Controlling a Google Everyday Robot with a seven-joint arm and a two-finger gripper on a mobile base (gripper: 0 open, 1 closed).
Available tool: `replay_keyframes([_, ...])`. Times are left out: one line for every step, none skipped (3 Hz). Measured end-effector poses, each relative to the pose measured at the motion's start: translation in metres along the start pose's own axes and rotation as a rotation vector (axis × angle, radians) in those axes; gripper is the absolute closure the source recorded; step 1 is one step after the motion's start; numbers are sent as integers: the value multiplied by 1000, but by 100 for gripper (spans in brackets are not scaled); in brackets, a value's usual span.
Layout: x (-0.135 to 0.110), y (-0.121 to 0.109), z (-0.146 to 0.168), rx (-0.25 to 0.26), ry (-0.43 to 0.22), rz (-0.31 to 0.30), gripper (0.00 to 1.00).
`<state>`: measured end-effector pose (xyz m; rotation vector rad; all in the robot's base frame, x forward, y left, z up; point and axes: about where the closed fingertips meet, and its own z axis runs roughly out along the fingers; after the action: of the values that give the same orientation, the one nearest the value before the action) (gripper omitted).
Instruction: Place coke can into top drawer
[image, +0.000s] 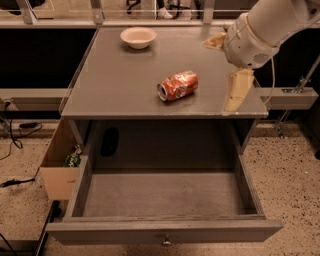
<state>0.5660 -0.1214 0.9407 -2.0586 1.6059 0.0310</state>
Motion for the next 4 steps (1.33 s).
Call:
replay_keyframes([-7, -19, 13, 19, 18, -77, 0])
replay_keyframes([-12, -36, 30, 25, 49, -132, 0])
replay_keyframes([-17, -50, 47, 19, 78, -170, 0])
replay_keyframes([-21, -63, 65, 2, 108, -210, 0])
